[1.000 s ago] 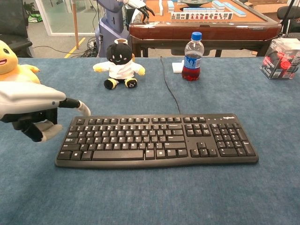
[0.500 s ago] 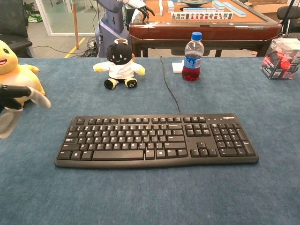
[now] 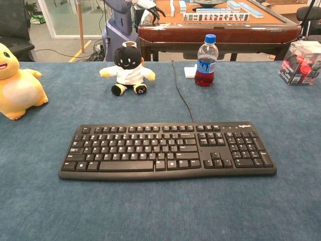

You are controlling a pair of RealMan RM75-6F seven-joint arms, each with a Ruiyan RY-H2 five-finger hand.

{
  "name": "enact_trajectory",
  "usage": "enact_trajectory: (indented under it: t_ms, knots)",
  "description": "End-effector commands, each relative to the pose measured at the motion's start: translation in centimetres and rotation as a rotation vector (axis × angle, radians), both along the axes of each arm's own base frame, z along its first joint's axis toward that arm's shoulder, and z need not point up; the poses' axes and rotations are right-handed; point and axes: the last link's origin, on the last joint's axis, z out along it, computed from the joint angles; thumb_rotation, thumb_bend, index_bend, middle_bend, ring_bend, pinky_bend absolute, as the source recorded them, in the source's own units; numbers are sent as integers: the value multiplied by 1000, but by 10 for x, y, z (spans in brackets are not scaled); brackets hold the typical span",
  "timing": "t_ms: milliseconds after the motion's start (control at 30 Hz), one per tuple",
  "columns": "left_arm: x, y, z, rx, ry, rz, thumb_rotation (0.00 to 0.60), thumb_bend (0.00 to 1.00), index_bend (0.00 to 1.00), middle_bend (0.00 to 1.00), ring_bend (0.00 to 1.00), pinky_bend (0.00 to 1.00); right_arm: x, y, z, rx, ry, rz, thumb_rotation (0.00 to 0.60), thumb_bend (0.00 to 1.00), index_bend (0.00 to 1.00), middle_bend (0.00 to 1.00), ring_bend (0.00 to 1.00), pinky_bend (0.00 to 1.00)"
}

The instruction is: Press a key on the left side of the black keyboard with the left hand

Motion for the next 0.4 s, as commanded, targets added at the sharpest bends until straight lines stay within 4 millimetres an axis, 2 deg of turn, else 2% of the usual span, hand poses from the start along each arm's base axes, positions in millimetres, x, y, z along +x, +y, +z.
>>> enact_trajectory:
  t_ms: [33,400]
  knots:
    - [-20,2,0,13,-1,40,600,312,364,370,461,808,-2,-1,1,-5,-3,-10,600,402,512,448,384,613]
    - [-24,11,-1,10,-25,54,600,313,370,370,461,807,-9,-5,4,-11,-12,-46,600,402,512,448,384,613]
